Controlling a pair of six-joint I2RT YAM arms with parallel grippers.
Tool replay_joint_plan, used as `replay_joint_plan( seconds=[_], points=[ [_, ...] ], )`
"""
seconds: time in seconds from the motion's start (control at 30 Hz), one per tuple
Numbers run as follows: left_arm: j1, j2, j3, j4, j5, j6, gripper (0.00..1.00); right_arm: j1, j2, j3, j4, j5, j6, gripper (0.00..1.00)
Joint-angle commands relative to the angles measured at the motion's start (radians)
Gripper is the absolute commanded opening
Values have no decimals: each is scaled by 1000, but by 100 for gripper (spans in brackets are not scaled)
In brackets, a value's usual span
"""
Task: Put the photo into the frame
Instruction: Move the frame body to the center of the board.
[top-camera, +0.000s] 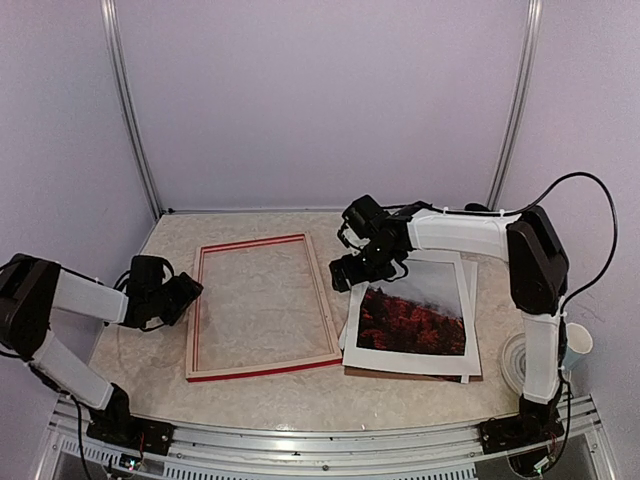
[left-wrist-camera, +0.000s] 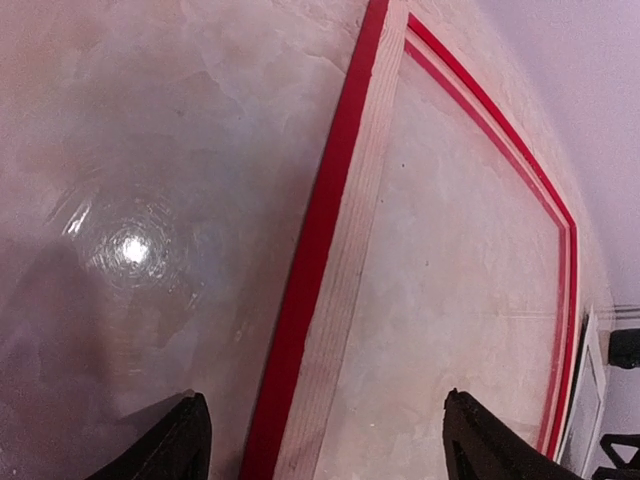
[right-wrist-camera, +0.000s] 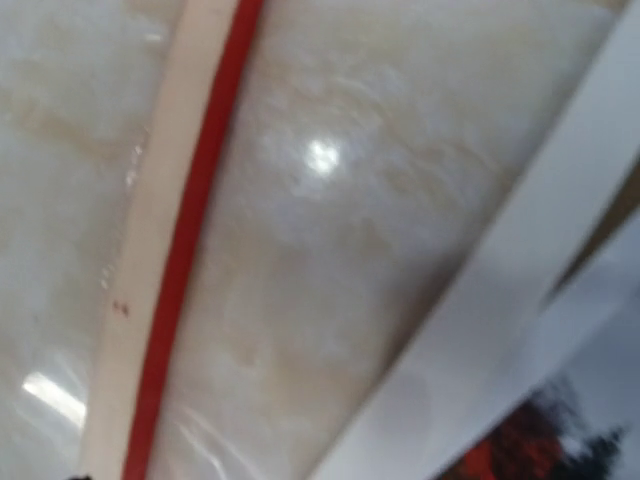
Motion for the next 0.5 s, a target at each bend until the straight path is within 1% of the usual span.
replay_joint_plan(
  seconds=[0.0, 0.03, 0.07, 0.17, 0.2, 0.23, 0.37, 0.47],
  points=[
    [-4, 51, 38, -32, -14, 36, 71, 6, -96, -61, 71, 38, -16, 99],
    [-5, 56, 47, -34, -13, 40, 68, 5, -102, -71, 75, 38, -17, 99],
    [-5, 65, 54, -36, -14, 42, 67, 3, -106, -78, 77, 38, -15, 99],
    [-12, 88, 86, -64, -30, 59, 66, 0, -114, -93, 85, 36, -14, 99],
    [-15, 96, 100, -78, -32, 68, 63, -2, -116, -96, 88, 34, -15, 99],
    [-17, 109, 114, -92, -33, 78, 58, -1, -119, -100, 90, 31, -15, 99],
    [-25, 151, 143, -116, -72, 98, 50, -6, -132, -115, 101, 24, -17, 99],
    [-28, 172, 149, -116, -87, 97, 36, -11, -144, -125, 109, 24, -20, 99]
  ],
)
